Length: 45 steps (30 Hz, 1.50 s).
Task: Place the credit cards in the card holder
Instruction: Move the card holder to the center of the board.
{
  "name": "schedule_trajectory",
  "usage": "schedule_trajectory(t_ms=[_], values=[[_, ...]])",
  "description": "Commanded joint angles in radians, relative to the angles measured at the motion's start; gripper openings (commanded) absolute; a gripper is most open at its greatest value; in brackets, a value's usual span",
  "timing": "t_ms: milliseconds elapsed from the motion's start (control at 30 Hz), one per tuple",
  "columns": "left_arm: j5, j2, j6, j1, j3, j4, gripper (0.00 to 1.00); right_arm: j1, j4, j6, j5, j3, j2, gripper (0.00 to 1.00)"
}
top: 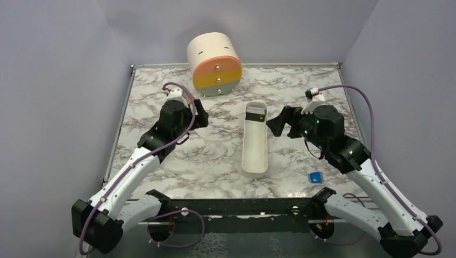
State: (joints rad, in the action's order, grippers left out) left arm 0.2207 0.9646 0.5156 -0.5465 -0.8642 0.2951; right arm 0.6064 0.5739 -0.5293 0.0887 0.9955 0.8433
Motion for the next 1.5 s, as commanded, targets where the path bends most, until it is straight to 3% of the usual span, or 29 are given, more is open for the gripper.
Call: schedule_trajectory(t_ms=[0,133,400,633,967,1233,1467], values=[[-0.126,0.091,0.114,0.213,-0.023,-0.033,0.92,-0.007,-0.022,0.023,-0.003,0.003,-0.008,1.0],[-0.201,0.192,0.185,0.373,-0.059,-0.078,0.83,-0.008,-0.042,0.042,-0.041,-0.002,-0.01,1.0],[-0.182,0.478,0.291,0.488,-0.155,-0.287,0.61,-0.008,-0.091,0.061,-0.115,-0.015,-0.007,0.99],[-0.273,0.793,0.325,0.56,-0.335,-0.479,0.6,-0.007,-0.111,0.092,-0.134,-0.002,-0.001,0.98],[-0.5,1.212,0.248,0.595,-0.729,-0.416,0.57,-0.007,-0.065,0.103,-0.107,0.045,0.042,0.96],[-0.502,1.315,0.209,0.595,-0.776,-0.309,0.55,-0.007,-0.034,0.087,-0.049,0.047,0.042,0.96],[-0.442,1.272,0.135,0.594,-0.682,-0.237,0.57,-0.007,0.016,0.062,-0.02,0.037,0.036,0.96]])
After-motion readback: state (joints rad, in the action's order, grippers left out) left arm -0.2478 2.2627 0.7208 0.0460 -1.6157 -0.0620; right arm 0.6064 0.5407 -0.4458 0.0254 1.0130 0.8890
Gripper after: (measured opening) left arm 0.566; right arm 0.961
